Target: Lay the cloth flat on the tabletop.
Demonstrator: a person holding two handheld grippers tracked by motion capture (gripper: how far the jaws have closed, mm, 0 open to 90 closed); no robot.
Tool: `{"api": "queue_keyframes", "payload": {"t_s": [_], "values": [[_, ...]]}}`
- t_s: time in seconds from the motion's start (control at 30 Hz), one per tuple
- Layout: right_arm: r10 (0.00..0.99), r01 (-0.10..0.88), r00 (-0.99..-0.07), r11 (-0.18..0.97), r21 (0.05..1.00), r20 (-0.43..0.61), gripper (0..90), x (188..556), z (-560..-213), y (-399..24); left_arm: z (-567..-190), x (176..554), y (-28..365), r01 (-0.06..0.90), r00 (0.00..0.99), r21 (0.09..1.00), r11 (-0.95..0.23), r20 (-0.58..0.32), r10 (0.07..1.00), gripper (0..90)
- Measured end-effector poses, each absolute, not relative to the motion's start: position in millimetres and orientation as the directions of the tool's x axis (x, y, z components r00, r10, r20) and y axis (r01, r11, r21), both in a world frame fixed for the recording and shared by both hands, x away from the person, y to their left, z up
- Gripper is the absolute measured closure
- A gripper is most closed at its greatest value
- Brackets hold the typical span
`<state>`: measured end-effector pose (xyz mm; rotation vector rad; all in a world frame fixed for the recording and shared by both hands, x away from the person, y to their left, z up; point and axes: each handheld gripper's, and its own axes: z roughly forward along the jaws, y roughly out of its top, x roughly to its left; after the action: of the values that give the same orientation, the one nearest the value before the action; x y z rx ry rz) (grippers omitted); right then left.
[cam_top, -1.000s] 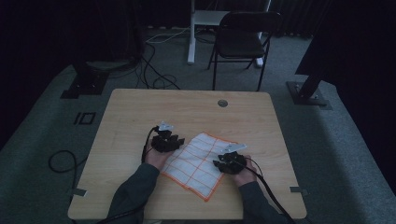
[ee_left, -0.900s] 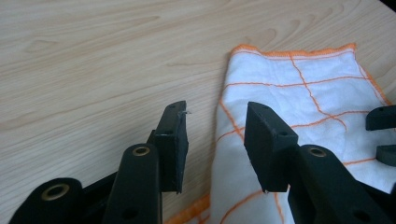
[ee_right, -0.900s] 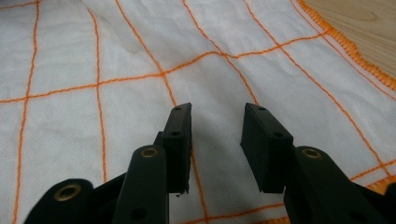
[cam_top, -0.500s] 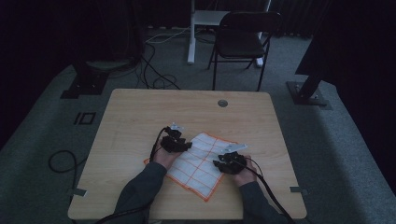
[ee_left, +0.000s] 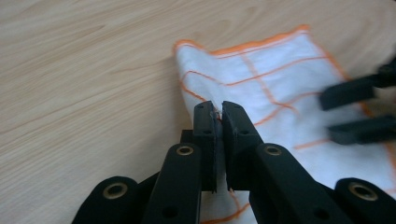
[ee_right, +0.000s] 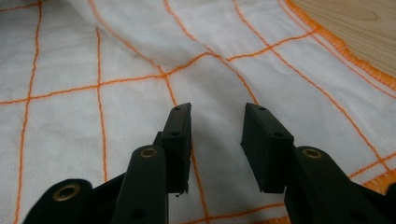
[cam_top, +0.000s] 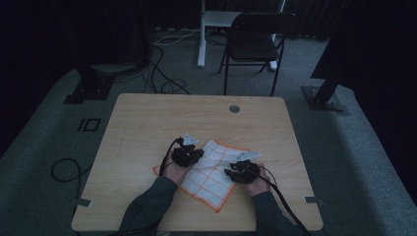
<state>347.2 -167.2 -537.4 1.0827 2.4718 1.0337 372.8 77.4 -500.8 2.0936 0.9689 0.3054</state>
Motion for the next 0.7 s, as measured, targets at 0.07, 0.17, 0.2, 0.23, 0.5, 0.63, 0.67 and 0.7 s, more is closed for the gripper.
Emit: {"api": "queue_keyframes", "payload": {"t_s": [0.07,0.17,0.2,0.23,0.5,0.63,0.67,0.7], "values": [[0.72,0.541,-0.692,0.472,0.695,0.05,62.7,347,-537,-167,-501,364,75,0.523,0.695,0.748,-0.408,-0.097,0.712,86.0],[0.722,0.542,-0.69,0.473,0.695,0.047,62.6,347,-537,-167,-504,353,70,0.503,0.715,0.753,-0.425,-0.087,0.693,86.2],[0.722,0.542,-0.69,0.473,0.695,0.047,62.6,347,-537,-167,-504,353,70,0.503,0.715,0.753,-0.425,-0.087,0.693,86.2],[0.723,0.542,-0.689,0.474,0.694,0.044,62.5,347,-537,-167,-505,349,69,0.498,0.723,0.755,-0.426,-0.09,0.685,86.2],[0.748,0.522,-0.664,0.438,0.732,0.025,61.4,345,-526,-170,-521,325,57,0.475,0.762,0.744,-0.471,-0.08,0.643,86.0],[0.756,0.497,-0.654,0.411,0.764,0.018,58.2,344,-516,-171,-529,317,55,0.471,0.774,0.733,-0.491,-0.076,0.628,85.7],[0.756,0.492,-0.654,0.404,0.771,0.021,57.5,344,-514,-170,-531,315,54,0.469,0.778,0.731,-0.495,-0.076,0.624,85.6],[0.755,0.488,-0.655,0.397,0.777,0.025,56.6,344,-512,-170,-531,315,54,0.471,0.778,0.73,-0.495,-0.08,0.623,85.6]]}}
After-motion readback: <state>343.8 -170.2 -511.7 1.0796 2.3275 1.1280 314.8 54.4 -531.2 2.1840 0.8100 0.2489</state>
